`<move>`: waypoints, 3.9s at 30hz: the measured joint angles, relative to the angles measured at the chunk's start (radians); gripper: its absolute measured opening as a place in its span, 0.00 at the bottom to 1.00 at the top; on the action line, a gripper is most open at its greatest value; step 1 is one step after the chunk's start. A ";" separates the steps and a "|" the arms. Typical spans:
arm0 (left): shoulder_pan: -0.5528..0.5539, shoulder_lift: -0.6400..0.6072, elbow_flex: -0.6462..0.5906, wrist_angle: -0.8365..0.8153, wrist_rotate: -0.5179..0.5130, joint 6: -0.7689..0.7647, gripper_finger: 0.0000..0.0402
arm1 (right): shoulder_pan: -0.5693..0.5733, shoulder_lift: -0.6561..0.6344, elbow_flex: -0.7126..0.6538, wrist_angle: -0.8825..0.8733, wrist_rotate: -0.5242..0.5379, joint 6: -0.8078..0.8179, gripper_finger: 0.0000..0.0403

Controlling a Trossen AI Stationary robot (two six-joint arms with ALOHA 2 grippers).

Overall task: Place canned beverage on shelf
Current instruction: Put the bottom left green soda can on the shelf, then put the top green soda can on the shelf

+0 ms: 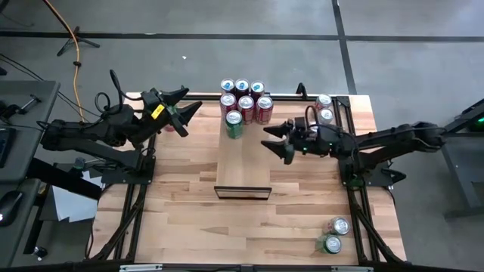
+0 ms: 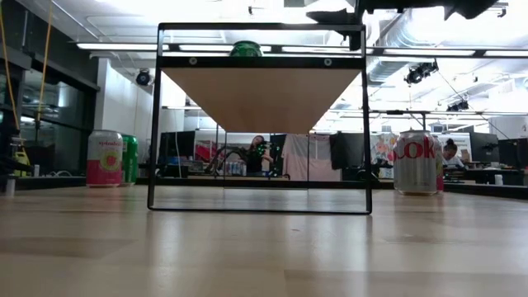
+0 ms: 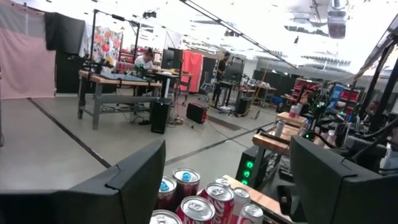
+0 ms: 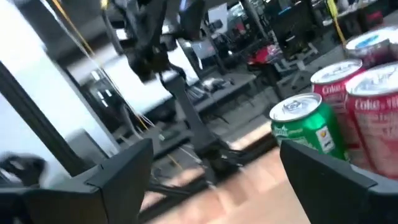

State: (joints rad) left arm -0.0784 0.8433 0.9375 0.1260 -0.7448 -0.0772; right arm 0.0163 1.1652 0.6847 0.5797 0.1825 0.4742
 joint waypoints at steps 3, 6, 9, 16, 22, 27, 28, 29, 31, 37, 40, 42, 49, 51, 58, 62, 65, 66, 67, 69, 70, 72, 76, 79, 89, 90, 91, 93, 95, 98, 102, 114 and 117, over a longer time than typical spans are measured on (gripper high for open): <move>0.000 0.000 0.000 0.000 0.001 0.000 0.69 | -0.010 0.036 0.068 -0.151 0.053 -0.060 0.81; 0.000 0.000 0.000 0.000 0.001 -0.001 0.69 | -0.010 0.091 0.139 -0.303 0.137 -0.100 0.73; 0.000 0.000 0.000 0.000 0.001 -0.001 0.69 | -0.010 0.158 0.186 -0.399 0.196 -0.114 0.56; 0.000 0.000 0.000 -0.003 0.001 0.009 0.69 | -0.010 0.319 0.270 -0.420 0.280 -0.118 0.04; 0.000 0.000 0.000 -0.012 0.001 0.097 0.69 | -0.010 0.438 0.409 -0.540 0.355 -0.122 0.03; 0.000 -0.021 -0.001 -0.051 0.002 0.143 0.69 | -0.010 0.510 0.503 -0.597 0.367 -0.140 0.02; 0.000 -0.030 -0.001 -0.075 0.002 0.142 0.69 | -0.010 0.519 0.512 -0.598 0.367 -0.143 0.01; 0.000 -0.038 -0.001 -0.095 0.003 0.142 0.69 | -0.010 0.528 0.519 -0.599 0.369 -0.142 0.01; 0.000 -0.061 -0.001 -0.143 0.005 0.142 0.69 | -0.010 0.542 0.533 -0.599 0.377 -0.142 0.00; 0.000 -0.130 -0.001 -0.241 0.005 0.134 0.69 | -0.012 0.552 0.547 -0.586 0.390 -0.143 0.00; 0.000 -0.151 -0.001 -0.270 0.005 0.134 0.69 | -0.016 0.552 0.547 -0.588 0.399 -0.153 0.00; 0.000 -0.159 -0.001 -0.288 0.005 0.134 0.69 | -0.016 0.552 0.547 -0.597 0.399 -0.176 0.00; 0.000 -0.161 -0.001 -0.300 0.005 0.123 0.69 | -0.020 0.549 0.547 -0.610 0.412 -0.213 0.00; 0.000 -0.155 -0.001 -0.309 0.005 0.102 0.69 | -0.023 0.549 0.547 -0.610 0.412 -0.213 0.00; 0.000 -0.130 -0.001 -0.339 0.006 0.038 0.69 | -0.030 0.549 0.547 -0.576 0.409 -0.265 0.00; 0.000 -0.114 -0.001 -0.340 0.006 0.025 0.69 | -0.030 0.548 0.547 -0.565 0.387 -0.281 0.00; 0.000 -0.103 -0.001 -0.339 0.006 0.001 0.69 | -0.030 0.526 0.547 -0.619 0.345 -0.289 0.00; 0.000 -0.100 -0.001 -0.339 0.006 -0.014 0.69 | -0.029 0.510 0.547 -0.653 0.318 -0.296 0.00; 0.000 -0.097 -0.001 -0.340 0.006 -0.025 0.69 | -0.028 0.491 0.547 -0.695 0.292 -0.303 0.00; 0.000 -0.088 0.000 -0.338 0.016 -0.035 0.69 | -0.023 0.441 0.547 -0.789 0.233 -0.316 0.00; 0.000 -0.084 0.000 -0.339 0.026 -0.040 0.69 | -0.022 0.414 0.546 -0.837 0.209 -0.320 0.00; 0.000 -0.075 0.000 -0.338 0.034 -0.051 0.69 | -0.016 0.358 0.546 -0.931 0.172 -0.332 0.00; 0.000 -0.059 0.000 -0.328 0.034 -0.053 0.69 | -0.003 0.247 0.545 -1.084 0.169 -0.351 0.00; 0.000 -0.043 0.000 -0.284 0.035 -0.053 0.69 | 0.006 0.169 0.545 -1.156 0.169 -0.352 0.00; 0.163 0.130 0.223 -0.667 -0.188 -0.363 0.69 | 0.026 -0.022 0.545 -1.295 0.230 -0.317 0.00; 0.229 0.159 0.282 -0.755 -0.145 -0.406 0.69 | 0.026 -0.031 0.544 -1.293 0.236 -0.317 0.00; 0.303 0.191 0.333 -0.846 -0.089 -0.433 0.69 | 0.026 -0.036 0.544 -1.294 0.236 -0.317 0.00; 0.462 0.261 0.417 -1.007 0.029 -0.443 0.69 | 0.026 -0.040 0.544 -1.295 0.237 -0.315 0.00; 0.611 0.335 0.463 -1.134 0.146 -0.446 0.69 | 0.026 -0.038 0.544 -1.296 0.237 -0.314 0.00; 0.785 0.432 0.478 -1.240 0.307 -0.445 0.69 | 0.026 -0.029 0.543 -1.297 0.236 -0.295 0.00; 0.926 0.559 0.478 -1.378 0.375 -0.458 0.69 | 0.026 -0.015 0.543 -1.302 0.237 -0.291 0.00; 1.090 0.735 0.474 -1.411 0.410 -0.473 0.69 | 0.026 0.010 0.543 -1.324 0.233 -0.265 0.00; 1.112 0.755 0.456 -1.411 0.430 -0.490 0.69 | 0.026 0.017 0.543 -1.333 0.234 -0.265 0.00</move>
State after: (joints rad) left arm 1.0337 1.5984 1.3933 -1.2846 -0.3150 -0.5674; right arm 0.0422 1.1827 1.2280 -0.7531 0.4160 0.2090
